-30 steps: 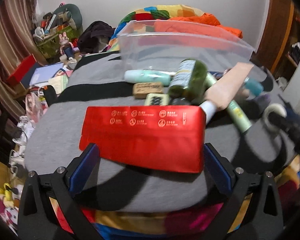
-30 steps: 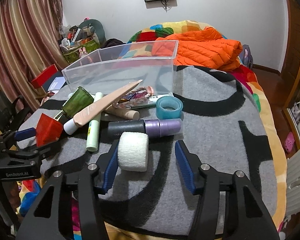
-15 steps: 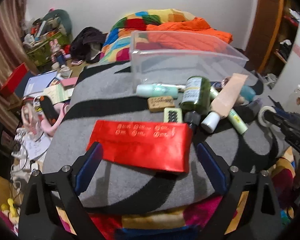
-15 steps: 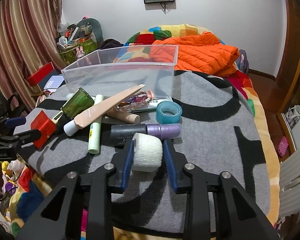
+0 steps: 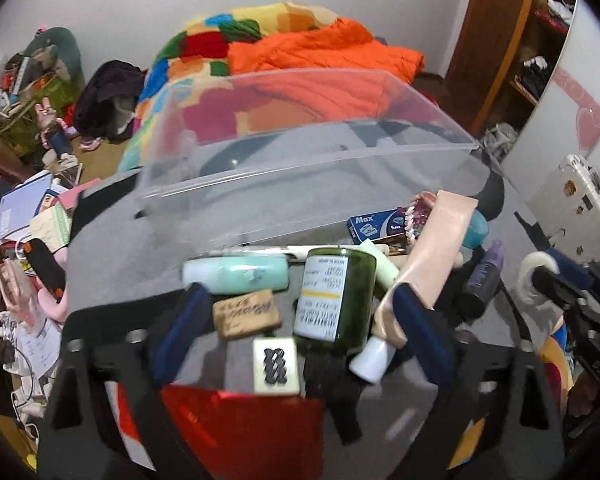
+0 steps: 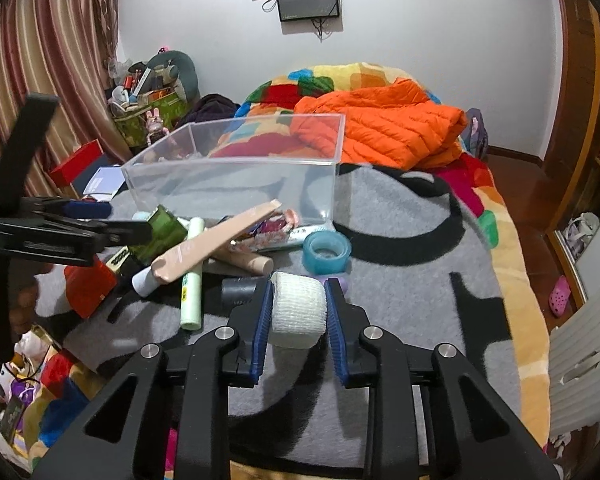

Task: Organize objects
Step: 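Grasp the green glass jar with the left gripper while the right lifts the white roll, then carry the jar and roll over the clear box and open both grippers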

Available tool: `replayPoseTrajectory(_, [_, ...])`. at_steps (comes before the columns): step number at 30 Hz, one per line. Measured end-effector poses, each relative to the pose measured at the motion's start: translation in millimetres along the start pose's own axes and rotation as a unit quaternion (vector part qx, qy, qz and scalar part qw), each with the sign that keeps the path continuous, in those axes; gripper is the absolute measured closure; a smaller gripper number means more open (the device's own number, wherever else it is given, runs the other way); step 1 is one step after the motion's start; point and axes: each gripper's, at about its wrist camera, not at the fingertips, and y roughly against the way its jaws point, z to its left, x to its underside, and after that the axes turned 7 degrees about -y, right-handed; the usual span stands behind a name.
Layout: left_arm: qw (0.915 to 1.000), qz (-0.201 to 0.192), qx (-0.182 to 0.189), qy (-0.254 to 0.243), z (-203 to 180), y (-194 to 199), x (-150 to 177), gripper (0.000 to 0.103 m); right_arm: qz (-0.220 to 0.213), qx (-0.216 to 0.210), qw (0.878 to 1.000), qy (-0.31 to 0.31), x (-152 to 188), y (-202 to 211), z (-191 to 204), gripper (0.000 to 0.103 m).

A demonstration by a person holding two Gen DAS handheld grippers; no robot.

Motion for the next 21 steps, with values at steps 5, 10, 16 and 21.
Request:
replayPoseTrajectory(5, [0.9989, 0.027, 0.038, -0.007, -2.2, -21.6, -5.8, 0.051, -0.004, -0.001, 1.0, -0.003, -6.7, -2.2, -3.7, 0.079])
replayPoseTrajectory(10, [0.9986, 0.028, 0.039, -0.02, -7.4, -28.8, -4.3, 0.061, -0.003, -0.005, 1.0, -0.002, -14.6, -8.9, -2.0, 0.079])
replayPoseTrajectory(16, [0.9994, -0.014, 0.033, -0.003, 5.4, 0.0, -6.0, 0.061, -0.017, -0.012, 1.0, 0.016, -32.1, -10.6, 7.1, 0.079])
replayPoseTrajectory(21, [0.998, -0.05, 0.032, 0.023, 21.6, 24.4, -15.5, 0.061, -0.043, -0.017, 0.998, 0.033, -57.2, -11.5, 19.2, 0.079])
